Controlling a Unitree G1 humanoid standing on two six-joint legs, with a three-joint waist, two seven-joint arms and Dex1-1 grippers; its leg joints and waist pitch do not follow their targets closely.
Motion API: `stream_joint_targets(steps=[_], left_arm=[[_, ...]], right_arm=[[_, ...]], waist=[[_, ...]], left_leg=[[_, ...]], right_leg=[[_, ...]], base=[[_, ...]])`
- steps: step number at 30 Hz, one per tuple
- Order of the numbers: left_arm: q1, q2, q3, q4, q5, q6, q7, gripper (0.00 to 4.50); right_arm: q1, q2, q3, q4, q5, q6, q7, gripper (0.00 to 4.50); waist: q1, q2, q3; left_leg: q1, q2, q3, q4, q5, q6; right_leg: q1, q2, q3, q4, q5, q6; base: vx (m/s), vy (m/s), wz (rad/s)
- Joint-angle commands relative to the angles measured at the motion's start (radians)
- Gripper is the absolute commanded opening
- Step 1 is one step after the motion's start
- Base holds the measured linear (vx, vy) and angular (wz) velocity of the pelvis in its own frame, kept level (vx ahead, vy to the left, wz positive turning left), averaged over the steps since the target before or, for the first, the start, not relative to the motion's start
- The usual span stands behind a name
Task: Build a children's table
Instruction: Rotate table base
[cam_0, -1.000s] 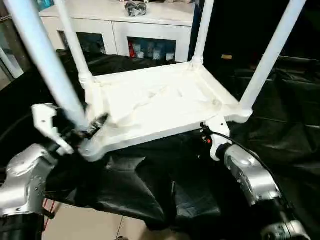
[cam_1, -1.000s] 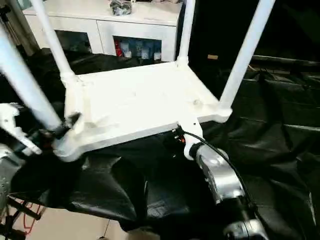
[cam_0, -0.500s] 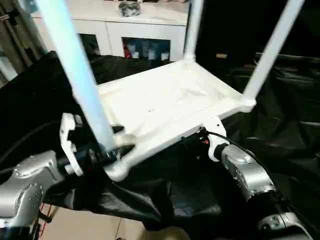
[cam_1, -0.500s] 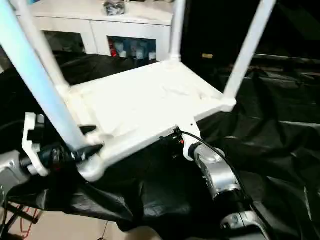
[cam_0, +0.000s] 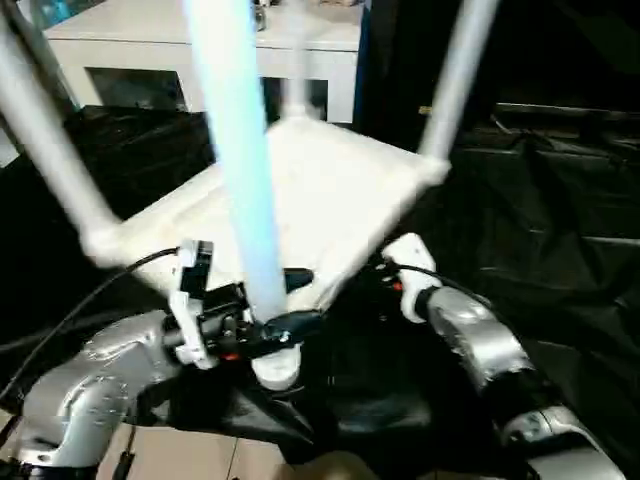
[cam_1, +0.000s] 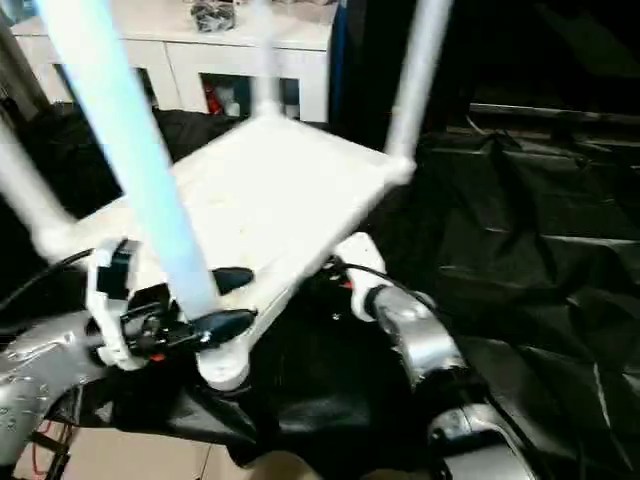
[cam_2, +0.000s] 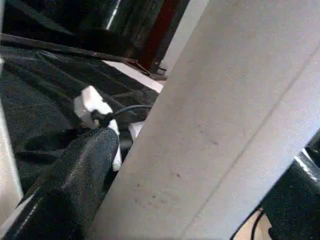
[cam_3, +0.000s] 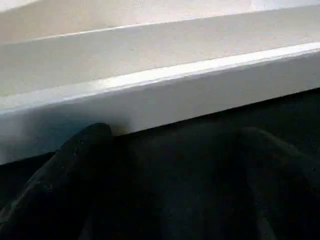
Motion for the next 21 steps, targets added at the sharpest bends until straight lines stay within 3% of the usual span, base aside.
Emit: stream_joint_targets(steps=[1, 6, 10, 17, 19, 21], left_arm=[[-0.025, -0.016, -0.034, -0.025, -0.025, 0.010, 0.000, 4.50], [-0.057, -0.068, -0.057, -0.015, -0.037, 0.022, 0.007, 4.50], [-0.103, -0.114, -0.092, 0.024, -0.004, -0.003, 0.016, 4.50], [-0.171, -0.176, -0.124, 0.111, 0.105, -0.082, 0.056, 4.50], [-0.191, -0.186, -0.144, 0.150, 0.179, -0.140, 0.087, 4.50], [-0.212, -0.195, -0.156, 0.196, 0.252, -0.207, 0.126, 4.50]], right_arm=[[-0.037, 0.040, 0.030, 0.000, 0.002, -0.036, 0.034, 4.46], [-0.048, 0.065, 0.043, 0.028, 0.007, -0.062, 0.090, 4.46], [-0.054, 0.075, 0.051, 0.050, 0.003, -0.078, 0.094, 4.46], [-0.074, 0.069, 0.016, 0.094, -0.011, -0.102, 0.064, 4.46], [-0.075, 0.057, 0.006, 0.098, -0.014, -0.108, 0.057, 4.46], [-0.073, 0.040, -0.009, 0.090, -0.010, -0.109, 0.054, 4.46]], waist=[[0.005, 0.006, -0.049], [0.006, 0.005, -0.052], [0.006, 0.001, -0.052], [0.007, 0.000, -0.053], [0.008, 0.006, -0.055], [0.009, 0.003, -0.055]], left_leg=[[0.004, 0.002, 0.006, -0.075, -0.296, -0.017], [0.001, 0.003, 0.006, -0.073, -0.265, -0.008], [0.002, 0.002, 0.008, -0.072, -0.255, 0.001], [0.000, 0.003, 0.006, -0.072, -0.260, -0.002], [0.002, 0.004, 0.006, -0.070, -0.249, 0.003], [-0.001, 0.003, 0.006, -0.070, -0.235, 0.008]], right_leg=[[0.043, -0.031, 0.027, -0.071, -0.249, -0.221], [0.048, -0.031, 0.027, -0.065, -0.182, -0.236], [0.047, -0.030, 0.027, -0.067, -0.179, -0.242], [0.051, -0.034, 0.027, -0.069, -0.204, -0.230], [0.050, -0.034, 0.027, -0.070, -0.185, -0.230], [0.053, -0.033, 0.026, -0.068, -0.153, -0.234]], base=[[0.000, 0.000, 0.00], [0.000, 0.000, 0.00], [0.000, 0.000, 0.00], [0.000, 0.000, 0.00], [0.000, 0.000, 0.00], [0.000, 0.000, 0.00]])
